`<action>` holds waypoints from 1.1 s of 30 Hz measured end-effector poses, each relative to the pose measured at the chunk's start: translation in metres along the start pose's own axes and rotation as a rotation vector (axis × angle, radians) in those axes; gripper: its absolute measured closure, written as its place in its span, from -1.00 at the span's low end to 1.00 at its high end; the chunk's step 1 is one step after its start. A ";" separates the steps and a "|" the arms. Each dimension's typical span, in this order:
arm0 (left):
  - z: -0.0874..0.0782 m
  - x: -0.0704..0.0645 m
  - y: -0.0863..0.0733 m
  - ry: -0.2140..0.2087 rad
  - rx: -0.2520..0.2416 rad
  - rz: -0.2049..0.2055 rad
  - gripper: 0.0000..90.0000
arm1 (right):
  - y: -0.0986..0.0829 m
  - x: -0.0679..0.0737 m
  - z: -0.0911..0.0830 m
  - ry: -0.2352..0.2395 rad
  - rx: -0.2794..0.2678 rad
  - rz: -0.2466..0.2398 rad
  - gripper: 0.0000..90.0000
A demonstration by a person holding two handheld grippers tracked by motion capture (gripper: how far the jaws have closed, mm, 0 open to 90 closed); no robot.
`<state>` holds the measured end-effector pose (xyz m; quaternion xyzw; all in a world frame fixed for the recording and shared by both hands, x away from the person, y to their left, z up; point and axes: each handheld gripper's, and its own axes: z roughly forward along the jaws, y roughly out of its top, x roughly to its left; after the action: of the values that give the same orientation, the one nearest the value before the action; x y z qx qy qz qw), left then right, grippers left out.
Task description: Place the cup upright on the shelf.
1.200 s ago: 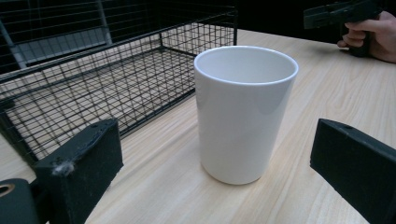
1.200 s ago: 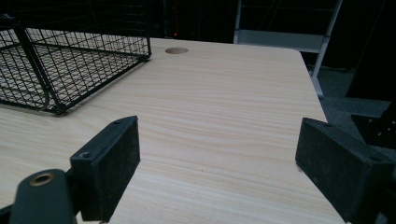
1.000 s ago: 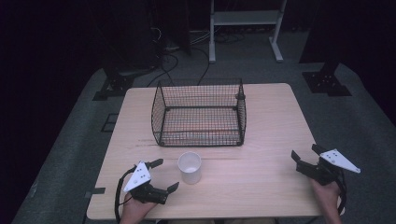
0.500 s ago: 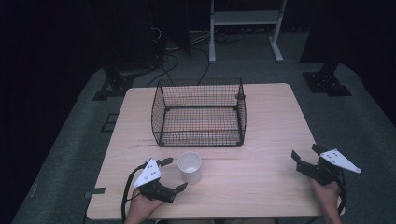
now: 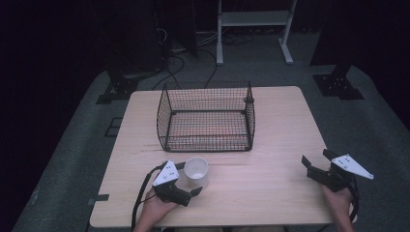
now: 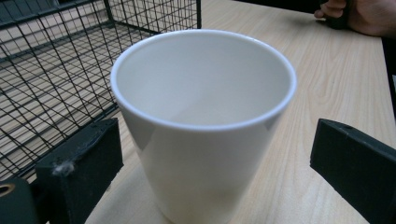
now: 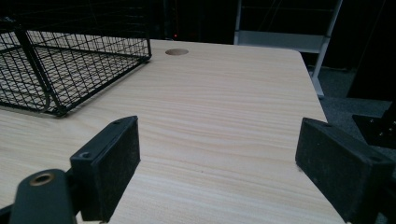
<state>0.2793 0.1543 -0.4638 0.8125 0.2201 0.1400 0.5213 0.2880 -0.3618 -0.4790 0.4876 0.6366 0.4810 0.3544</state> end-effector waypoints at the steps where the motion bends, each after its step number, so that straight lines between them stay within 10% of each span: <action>1: 0.003 0.000 0.002 -0.001 0.014 0.004 -0.96 | 0.000 0.000 0.000 0.000 0.000 0.000 -0.71; 10: 0.009 0.007 0.010 -0.021 0.077 0.019 -0.86 | 0.000 0.000 0.000 0.002 -0.002 0.001 -0.71; 17: 0.009 0.010 0.012 -0.035 0.076 0.031 -0.54 | 0.000 0.000 0.000 0.000 -0.002 0.003 -0.71; 33: 0.001 0.010 0.031 -0.077 0.057 0.066 -0.52 | 0.000 -0.001 -0.001 -0.001 -0.008 0.007 -0.71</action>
<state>0.2950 0.1473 -0.4359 0.8385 0.1771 0.1195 0.5012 0.2877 -0.3628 -0.4788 0.4887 0.6328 0.4843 0.3551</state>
